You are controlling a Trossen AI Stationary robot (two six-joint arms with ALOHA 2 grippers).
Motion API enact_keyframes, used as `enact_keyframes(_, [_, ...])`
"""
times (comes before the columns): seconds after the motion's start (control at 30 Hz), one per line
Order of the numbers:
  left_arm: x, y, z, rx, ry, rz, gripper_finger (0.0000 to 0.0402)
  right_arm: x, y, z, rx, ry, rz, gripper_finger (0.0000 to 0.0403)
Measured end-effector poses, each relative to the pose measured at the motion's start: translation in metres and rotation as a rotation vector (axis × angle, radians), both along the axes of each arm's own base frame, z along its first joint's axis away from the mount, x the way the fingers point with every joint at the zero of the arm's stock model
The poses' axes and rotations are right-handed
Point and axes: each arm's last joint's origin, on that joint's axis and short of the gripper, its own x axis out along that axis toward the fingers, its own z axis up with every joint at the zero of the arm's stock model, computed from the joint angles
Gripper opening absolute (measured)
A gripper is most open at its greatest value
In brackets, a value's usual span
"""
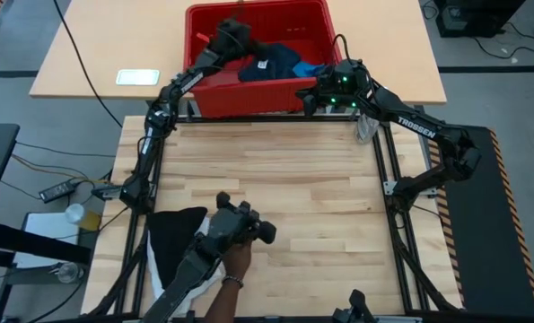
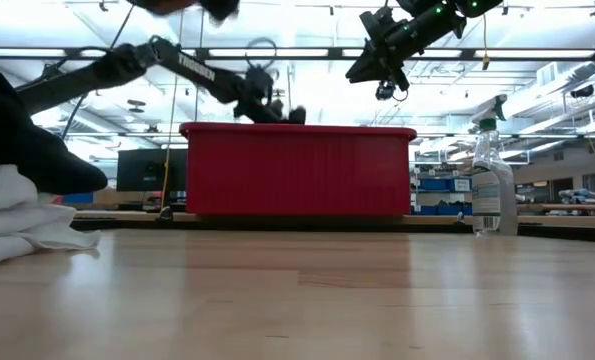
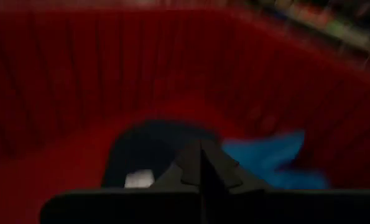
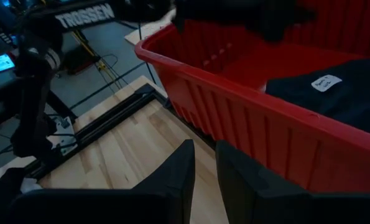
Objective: Fold Laundry from Bin
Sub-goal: Remove the dark blue shorts from the red bin and place them on the table
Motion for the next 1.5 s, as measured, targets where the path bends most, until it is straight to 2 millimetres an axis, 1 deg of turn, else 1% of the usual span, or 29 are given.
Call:
enact_keyframes(0.1, [-0.002, -0.004, 0.023, 0.087, -0.058, -0.001, 0.0001, 0.0, 0.0, 0.0, -0.001, 0.001, 0.001, 0.0075])
enact_keyframes(0.17, [-0.003, -0.004, 0.024, 0.09, -0.06, -0.001, 0.0001, 0.0, 0.0, 0.0, -0.001, 0.001, 0.001, 0.0075])
enact_keyframes(0.23, [-0.004, -0.005, 0.018, 0.028, -0.042, 0.006, 0.0001, 0.0, 0.0, 0.0, -0.007, 0.002, 0.005, 0.0075])
enact_keyframes(0.33, [-0.004, -0.001, -0.003, -0.077, 0.004, 0.033, 0.0012, 0.0, 0.0, 0.0, -0.018, 0.008, 0.011, 0.0075])
enact_keyframes(0.4, [0.0, 0.003, -0.023, -0.123, 0.029, 0.014, 0.0035, 0.0, 0.0, 0.0, -0.019, 0.009, 0.011, 0.0075])
enact_keyframes(0.5, [0.009, 0.008, -0.055, -0.199, 0.045, -0.028, 0.0096, 0.0, 0.001, 0.0, -0.015, 0.009, 0.013, 0.0075])
enact_keyframes(0.63, [0.024, 0.006, -0.091, -0.279, 0.059, -0.107, 0.02, 0.002, 0.002, 0.0, -0.001, 0.004, 0.014, 0.0075])
enact_keyframes(0.7, [0.029, 0.004, -0.104, -0.335, 0.063, -0.112, 0.0246, 0.002, 0.003, 0.0, 0.009, 0.0, 0.013, 0.0075])
enact_keyframes(0.77, [0.031, 0.001, -0.114, -0.386, 0.076, -0.102, 0.0276, 0.002, 0.003, 0.0, 0.011, -0.001, 0.012, 0.0075])
enact_keyframes(0.83, [0.031, -0.002, -0.127, -0.436, 0.126, -0.075, 0.029, 0.002, 0.003, 0.0, 0.012, -0.001, 0.012, 0.0075])
enact_keyframes(0.87, [0.031, -0.003, -0.129, -0.447, 0.148, -0.062, 0.0291, 0.002, 0.003, 0.0, 0.011, -0.001, 0.013, 0.0075])
enact_keyframes(0.97, [0.027, -0.006, -0.131, -0.485, 0.203, -0.014, 0.0279, 0.002, 0.003, 0.0, 0.008, 0.001, 0.014, 0.0075])
enact_keyframes(1.07, [0.021, -0.005, -0.133, -0.518, 0.226, -0.001, 0.0241, 0.002, 0.003, 0.0, 0.004, 0.003, 0.016, 0.0075])
enact_keyframes(1.2, [0.01, -0.003, -0.135, -0.572, 0.257, 0.014, 0.0161, 0.002, 0.003, 0.0, 0.002, 0.003, 0.016, 0.0075])
enact_keyframes(1.27, [0.005, -0.001, -0.137, -0.582, 0.275, 0.0, 0.0109, 0.002, 0.003, 0.0, 0.002, 0.003, 0.016, 0.0075])
enact_keyframes(1.33, [0.002, 0.0, -0.138, -0.601, 0.276, -0.017, 0.0047, 0.002, 0.003, 0.0, -0.001, 0.0, 0.016, 0.0075])
enact_keyframes(1.37, [-0.001, 0.001, -0.138, -0.613, 0.265, -0.025, 0.0025, 0.002, 0.003, 0.0, -0.003, -0.003, 0.017, 0.0075])
enact_keyframes(1.4, [-0.004, 0.003, -0.138, -0.63, 0.242, -0.026, 0.0015, 0.002, 0.003, 0.001, -0.004, -0.004, 0.017, 0.0075])
enact_keyframes(1.5, [-0.011, 0.009, -0.134, -0.661, 0.17, -0.03, 0.0004, 0.002, 0.003, 0.001, -0.004, -0.005, 0.017, 0.0075])
